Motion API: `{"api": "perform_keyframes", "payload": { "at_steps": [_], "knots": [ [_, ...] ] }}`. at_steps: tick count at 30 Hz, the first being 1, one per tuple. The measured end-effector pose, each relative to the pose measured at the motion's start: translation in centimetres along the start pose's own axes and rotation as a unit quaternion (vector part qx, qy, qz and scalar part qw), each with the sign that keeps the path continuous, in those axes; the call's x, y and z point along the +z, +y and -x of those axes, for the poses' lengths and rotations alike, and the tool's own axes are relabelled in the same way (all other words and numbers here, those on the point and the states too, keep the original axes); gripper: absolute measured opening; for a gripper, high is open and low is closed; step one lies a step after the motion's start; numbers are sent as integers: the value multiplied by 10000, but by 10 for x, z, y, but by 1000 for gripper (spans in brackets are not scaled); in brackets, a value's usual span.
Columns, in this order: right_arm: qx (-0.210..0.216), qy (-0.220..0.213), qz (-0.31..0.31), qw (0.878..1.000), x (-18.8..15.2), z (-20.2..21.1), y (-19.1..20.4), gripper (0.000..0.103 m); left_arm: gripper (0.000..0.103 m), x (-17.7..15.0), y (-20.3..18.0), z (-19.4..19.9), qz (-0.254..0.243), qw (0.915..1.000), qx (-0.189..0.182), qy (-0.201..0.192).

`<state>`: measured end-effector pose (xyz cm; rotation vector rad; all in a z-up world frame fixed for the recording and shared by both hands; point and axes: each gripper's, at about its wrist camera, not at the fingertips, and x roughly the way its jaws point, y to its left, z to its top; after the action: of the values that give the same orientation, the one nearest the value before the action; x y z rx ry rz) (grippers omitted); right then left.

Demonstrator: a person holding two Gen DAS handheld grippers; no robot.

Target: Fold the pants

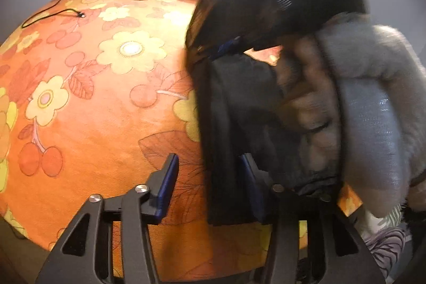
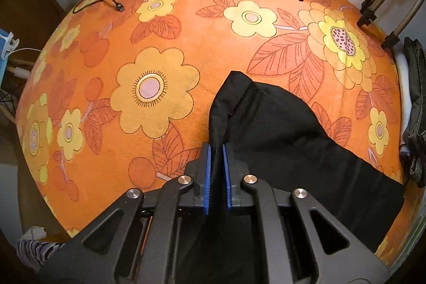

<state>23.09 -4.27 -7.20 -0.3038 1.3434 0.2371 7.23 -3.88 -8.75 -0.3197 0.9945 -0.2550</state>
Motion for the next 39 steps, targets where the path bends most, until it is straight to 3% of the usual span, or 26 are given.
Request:
{"api": "perform_keyframes", "payload": {
  "at_steps": [3,4,5,8,16,24,32,39],
  "knots": [
    [124,-103,-114,9998,-2,9,-5,7,46,2,2,-6,38,9999,-138,50],
    [138,-140,-123,9997,-2,12,-5,7,36,3,3,-8,81,9996,-265,52],
    [143,-168,-140,9997,-2,13,-4,6,18,4,4,-9,127,9990,-423,89],
    [192,-309,-211,9991,-5,22,-7,5,12,10,4,-5,180,9980,-602,25],
    [421,-757,-442,9953,-16,66,-34,5,11,14,-33,25,-423,9941,-883,-472],
    [453,-1244,-866,9874,-42,115,-88,5,11,13,-74,32,-832,9856,-1332,-631],
    [255,-1604,-1509,9751,-89,148,-167,4,11,14,-132,13,-1353,9733,-1779,-530],
    [149,-1610,-2093,9644,-134,140,-229,4,11,13,-171,-25,-1753,9650,-1935,-234]
  ]
}}
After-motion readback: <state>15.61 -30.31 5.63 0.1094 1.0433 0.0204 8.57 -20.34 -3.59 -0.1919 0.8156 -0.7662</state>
